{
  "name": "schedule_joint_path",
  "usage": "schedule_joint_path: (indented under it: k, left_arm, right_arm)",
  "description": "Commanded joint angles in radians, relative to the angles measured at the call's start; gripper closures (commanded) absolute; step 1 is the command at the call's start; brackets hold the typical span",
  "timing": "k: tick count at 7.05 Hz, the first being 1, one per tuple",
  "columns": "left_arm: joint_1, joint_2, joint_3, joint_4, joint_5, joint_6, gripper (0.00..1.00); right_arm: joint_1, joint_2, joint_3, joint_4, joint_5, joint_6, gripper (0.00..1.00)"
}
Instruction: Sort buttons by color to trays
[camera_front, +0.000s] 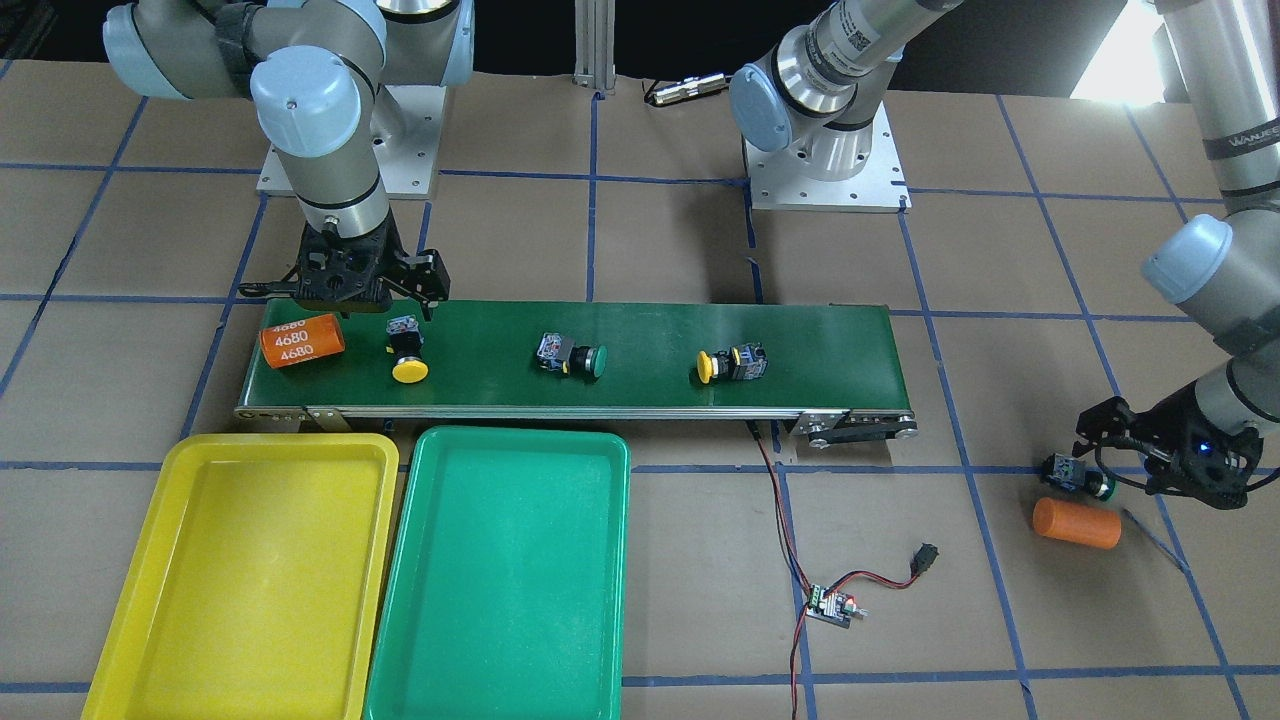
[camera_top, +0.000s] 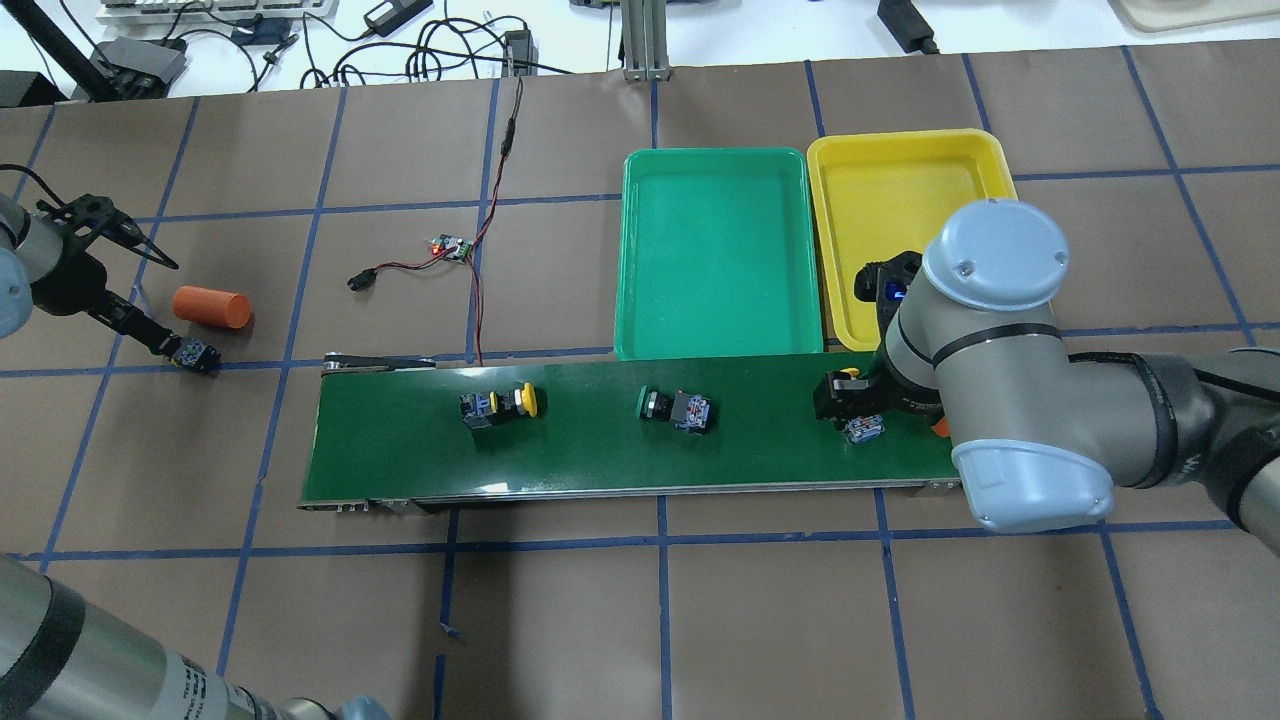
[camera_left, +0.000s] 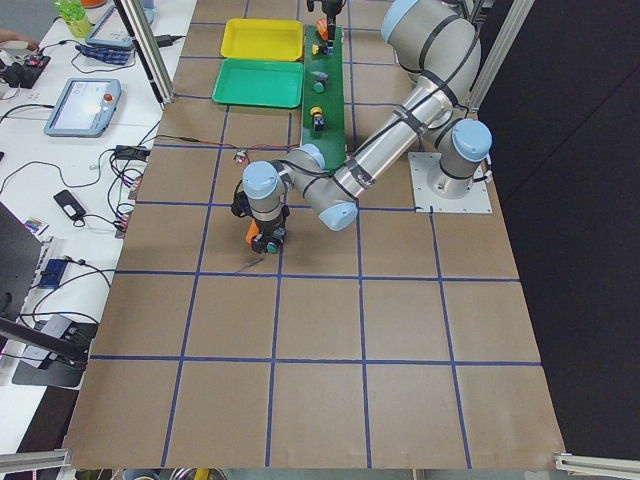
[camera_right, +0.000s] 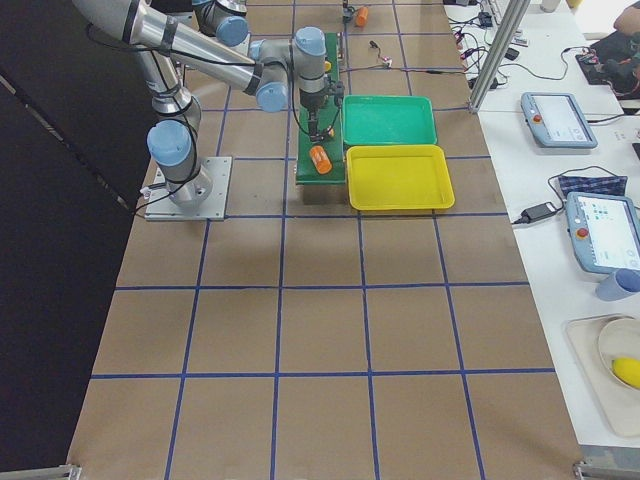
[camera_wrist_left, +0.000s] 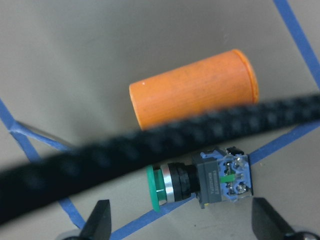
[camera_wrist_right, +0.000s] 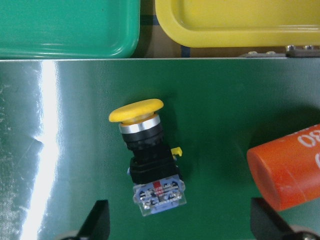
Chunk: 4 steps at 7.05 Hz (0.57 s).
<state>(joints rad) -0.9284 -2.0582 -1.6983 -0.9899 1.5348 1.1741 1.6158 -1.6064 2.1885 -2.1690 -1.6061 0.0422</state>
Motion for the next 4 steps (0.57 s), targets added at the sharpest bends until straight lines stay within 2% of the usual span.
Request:
schedule_joint_path:
  k: [1,2,3,4]
  left_arm:
    - [0.002,-0.003,-0.035,0.0,-0.025,-0.001,0.0]
    - [0.002,-0.005,-0.061,0.0,-0.033,-0.002,0.0]
    - [0.002,-0.005,-0.067,0.002,-0.036,0.002,0.0]
    - [0.002,-0.01,-0.07,0.026,-0.035,0.001,0.0]
  right_arm:
    - [-0.001,0.054,-0.003,-0.008,0.0,-0.008,0.0]
    - [-0.002,0.091,-0.003,-0.015,-0.003,-0.042,0.0]
    - [-0.01,0.097,-0.001,-0.073,-0.014,-0.077,0.39]
    - [-0.011,0.095,-0.001,-0.071,-0.015,-0.111,0.79]
